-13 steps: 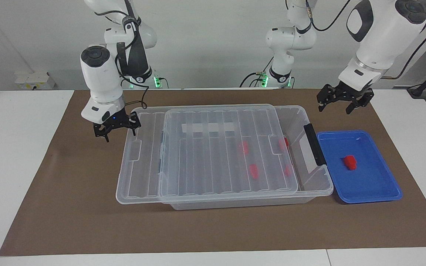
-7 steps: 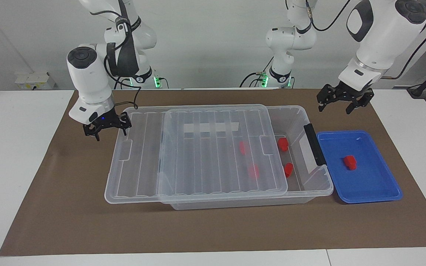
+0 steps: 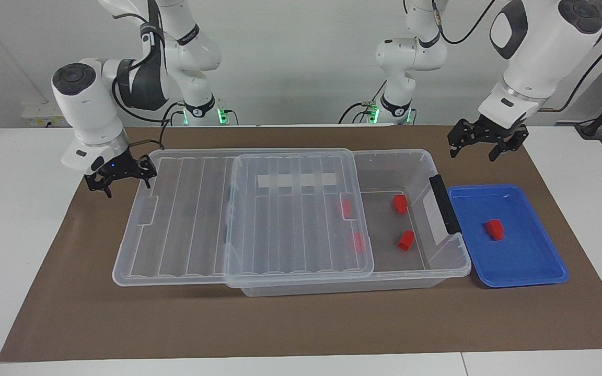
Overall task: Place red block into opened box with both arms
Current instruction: 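Release the lid and draw the right gripper back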
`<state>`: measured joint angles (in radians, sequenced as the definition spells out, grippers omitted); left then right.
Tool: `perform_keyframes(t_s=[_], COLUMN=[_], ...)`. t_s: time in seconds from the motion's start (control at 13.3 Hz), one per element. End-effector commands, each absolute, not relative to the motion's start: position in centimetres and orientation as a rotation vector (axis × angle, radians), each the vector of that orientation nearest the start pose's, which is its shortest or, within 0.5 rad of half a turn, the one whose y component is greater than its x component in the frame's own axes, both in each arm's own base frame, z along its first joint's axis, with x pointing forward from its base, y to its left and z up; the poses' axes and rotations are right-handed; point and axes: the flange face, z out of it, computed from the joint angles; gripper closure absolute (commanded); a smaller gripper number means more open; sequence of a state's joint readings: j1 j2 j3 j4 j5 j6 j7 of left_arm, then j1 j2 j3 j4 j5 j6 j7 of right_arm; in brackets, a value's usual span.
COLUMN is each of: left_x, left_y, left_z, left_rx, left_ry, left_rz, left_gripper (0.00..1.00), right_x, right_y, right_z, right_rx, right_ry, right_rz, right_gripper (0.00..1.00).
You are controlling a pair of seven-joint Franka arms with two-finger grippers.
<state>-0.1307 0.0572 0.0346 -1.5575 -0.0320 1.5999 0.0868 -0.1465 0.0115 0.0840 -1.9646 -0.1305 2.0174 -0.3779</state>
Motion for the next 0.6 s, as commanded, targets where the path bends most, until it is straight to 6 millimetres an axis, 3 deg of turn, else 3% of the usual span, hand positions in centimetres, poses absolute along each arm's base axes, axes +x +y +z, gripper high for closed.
perform_keyframes(t_s=[0.0, 0.3, 0.53], left_x=[56.4, 55.6, 56.4], left_y=[-5.7, -5.6, -1.1], left_z=[60.4, 60.9, 61.5], left_rx=[-3.146, -3.147, -3.084], left_ry=[0.280, 0.280, 0.198], left_rz=[0.032, 0.037, -0.049], left_gripper=[0.00, 0.00, 0.00], right_x=[56.2, 56.0, 55.3], right_y=[-4.7, -3.8, -2.7], right_z=[47.6, 49.8, 52.3], right_rx=[-3.215, -3.218, -3.239], right_ry=[-0.638, -0.634, -0.534], right_rz=[-0.019, -0.072, -0.151], right_gripper=[0.00, 0.00, 0.00])
